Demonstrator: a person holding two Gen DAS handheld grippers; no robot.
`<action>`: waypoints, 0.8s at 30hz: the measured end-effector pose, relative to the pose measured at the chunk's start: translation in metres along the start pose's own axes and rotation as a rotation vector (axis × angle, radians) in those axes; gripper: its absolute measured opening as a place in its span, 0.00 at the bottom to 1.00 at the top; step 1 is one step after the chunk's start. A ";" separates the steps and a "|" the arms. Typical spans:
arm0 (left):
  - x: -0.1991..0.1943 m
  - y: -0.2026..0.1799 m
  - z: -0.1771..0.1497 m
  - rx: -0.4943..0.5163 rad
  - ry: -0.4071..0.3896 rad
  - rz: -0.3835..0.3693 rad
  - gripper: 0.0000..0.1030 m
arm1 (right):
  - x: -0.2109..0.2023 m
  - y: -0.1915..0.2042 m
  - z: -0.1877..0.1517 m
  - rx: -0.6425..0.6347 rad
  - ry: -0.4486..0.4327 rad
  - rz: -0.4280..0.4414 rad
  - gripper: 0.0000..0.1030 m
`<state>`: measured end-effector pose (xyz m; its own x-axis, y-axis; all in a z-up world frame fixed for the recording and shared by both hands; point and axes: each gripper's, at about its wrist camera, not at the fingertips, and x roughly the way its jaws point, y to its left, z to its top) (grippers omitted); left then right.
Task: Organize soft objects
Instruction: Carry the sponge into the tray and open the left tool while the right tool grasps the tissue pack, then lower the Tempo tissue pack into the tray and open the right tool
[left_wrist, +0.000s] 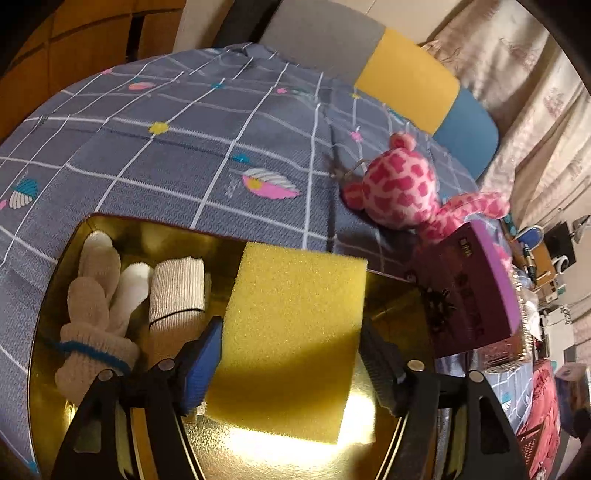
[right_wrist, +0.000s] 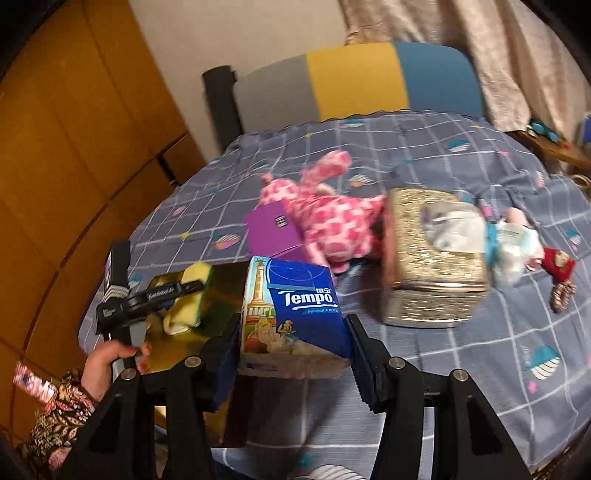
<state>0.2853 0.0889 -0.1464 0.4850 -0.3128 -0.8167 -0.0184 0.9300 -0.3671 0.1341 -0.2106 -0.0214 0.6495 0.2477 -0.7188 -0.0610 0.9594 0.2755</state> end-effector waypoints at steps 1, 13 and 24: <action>-0.002 -0.001 0.000 0.004 -0.008 -0.013 0.77 | 0.004 0.005 -0.001 -0.006 0.008 0.006 0.53; -0.069 -0.002 -0.016 -0.018 -0.165 0.019 0.80 | 0.052 0.056 -0.006 -0.090 0.093 0.058 0.53; -0.137 0.040 -0.085 -0.111 -0.256 -0.006 0.79 | 0.136 0.111 0.001 -0.171 0.150 -0.020 0.53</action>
<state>0.1435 0.1522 -0.0867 0.6906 -0.2458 -0.6802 -0.1036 0.8972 -0.4294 0.2167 -0.0708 -0.0879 0.5331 0.2333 -0.8132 -0.1851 0.9701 0.1570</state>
